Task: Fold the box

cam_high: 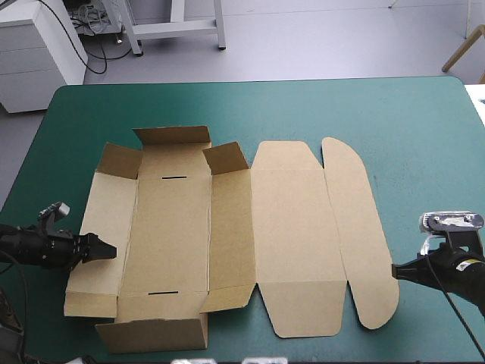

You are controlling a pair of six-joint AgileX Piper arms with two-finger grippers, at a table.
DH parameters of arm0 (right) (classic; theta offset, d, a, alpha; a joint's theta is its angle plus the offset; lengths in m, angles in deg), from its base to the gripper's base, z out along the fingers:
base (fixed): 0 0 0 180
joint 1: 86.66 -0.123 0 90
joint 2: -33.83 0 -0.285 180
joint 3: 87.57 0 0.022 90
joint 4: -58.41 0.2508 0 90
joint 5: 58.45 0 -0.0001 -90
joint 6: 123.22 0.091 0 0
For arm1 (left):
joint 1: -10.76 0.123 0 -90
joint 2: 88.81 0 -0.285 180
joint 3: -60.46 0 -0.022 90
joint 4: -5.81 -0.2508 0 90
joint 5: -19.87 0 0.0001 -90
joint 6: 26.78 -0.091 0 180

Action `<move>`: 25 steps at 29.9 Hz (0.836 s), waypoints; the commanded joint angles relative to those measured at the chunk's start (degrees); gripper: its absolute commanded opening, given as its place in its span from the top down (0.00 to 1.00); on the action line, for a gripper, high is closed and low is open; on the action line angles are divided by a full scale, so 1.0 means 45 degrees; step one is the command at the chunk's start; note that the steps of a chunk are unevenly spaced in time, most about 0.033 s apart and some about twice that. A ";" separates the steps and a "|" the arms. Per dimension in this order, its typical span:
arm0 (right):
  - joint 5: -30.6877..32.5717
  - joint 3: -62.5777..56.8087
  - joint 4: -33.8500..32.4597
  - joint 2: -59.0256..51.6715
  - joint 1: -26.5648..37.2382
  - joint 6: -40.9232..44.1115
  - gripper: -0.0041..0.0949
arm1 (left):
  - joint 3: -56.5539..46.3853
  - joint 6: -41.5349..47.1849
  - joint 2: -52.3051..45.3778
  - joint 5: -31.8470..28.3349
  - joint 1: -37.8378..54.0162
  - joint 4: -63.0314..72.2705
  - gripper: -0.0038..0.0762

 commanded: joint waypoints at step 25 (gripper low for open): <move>-0.0616 0.0316 0.0189 -0.0030 0.0053 -0.0094 0.96 | 0.0216 0.0163 -0.0159 0.1312 -0.0261 -0.0699 0.96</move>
